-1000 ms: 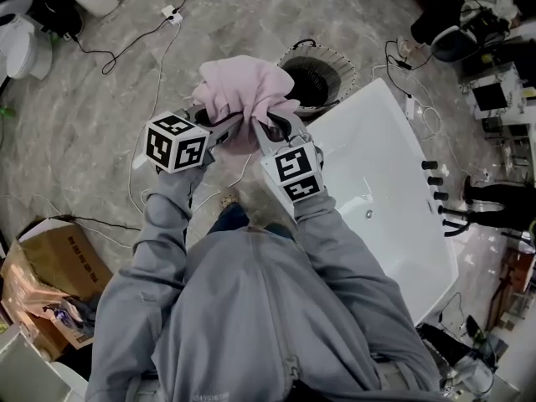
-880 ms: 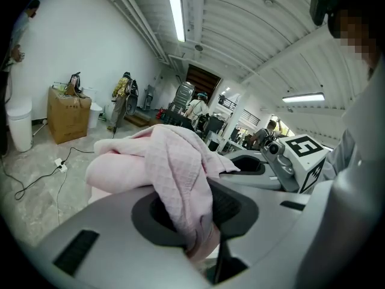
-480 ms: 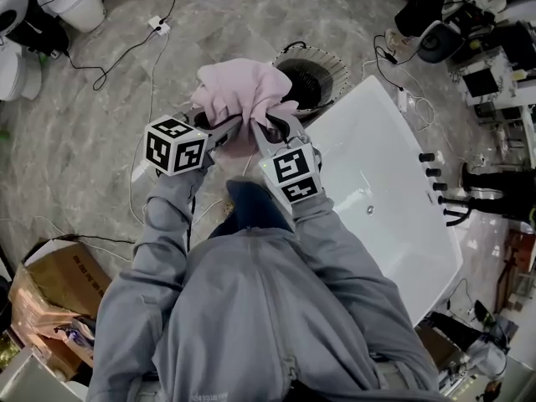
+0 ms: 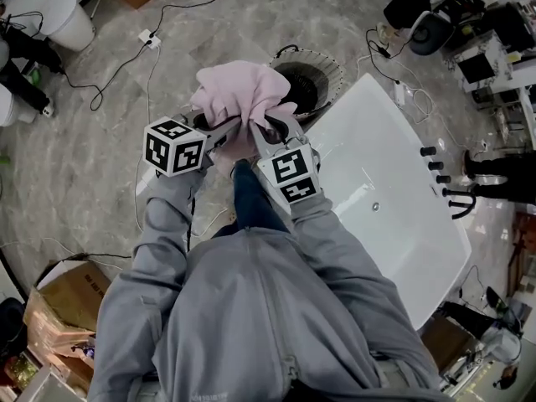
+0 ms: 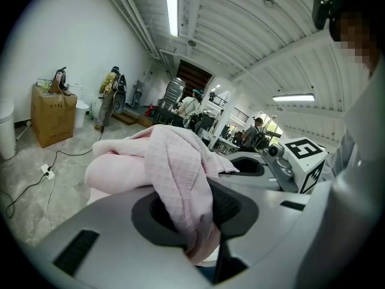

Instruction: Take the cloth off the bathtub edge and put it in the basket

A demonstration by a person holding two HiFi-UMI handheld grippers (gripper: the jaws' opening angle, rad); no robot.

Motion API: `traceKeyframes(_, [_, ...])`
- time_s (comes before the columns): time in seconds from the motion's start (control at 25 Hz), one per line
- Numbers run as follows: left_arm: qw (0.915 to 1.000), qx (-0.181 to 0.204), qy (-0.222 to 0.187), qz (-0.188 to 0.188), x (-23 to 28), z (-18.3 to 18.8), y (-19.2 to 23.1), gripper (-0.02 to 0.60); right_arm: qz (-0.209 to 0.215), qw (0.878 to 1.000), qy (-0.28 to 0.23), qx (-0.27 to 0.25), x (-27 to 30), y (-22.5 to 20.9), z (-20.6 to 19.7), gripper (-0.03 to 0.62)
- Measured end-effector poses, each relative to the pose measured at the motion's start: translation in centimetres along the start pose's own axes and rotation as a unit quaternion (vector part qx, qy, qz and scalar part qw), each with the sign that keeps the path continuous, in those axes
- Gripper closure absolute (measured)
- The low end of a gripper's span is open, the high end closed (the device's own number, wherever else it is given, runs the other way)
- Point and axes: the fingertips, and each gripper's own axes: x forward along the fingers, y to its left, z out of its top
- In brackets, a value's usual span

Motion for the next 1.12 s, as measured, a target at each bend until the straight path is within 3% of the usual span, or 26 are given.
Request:
traceKeyframes(0.76, [0.9956,0.033,0.047,-0.075,9.8,6.7,8.1,0.489,-0.075,0.996,0.011,0.048,7.9,-11.3,-0.2,0.554])
traceKeyframes(1.12, [0.9867,0.054,0.075,-0.133,16.3,11.4,10.7,0.489,-0.136,0.987,0.023,0.081,10.4,-19.1,-0.2,0.554])
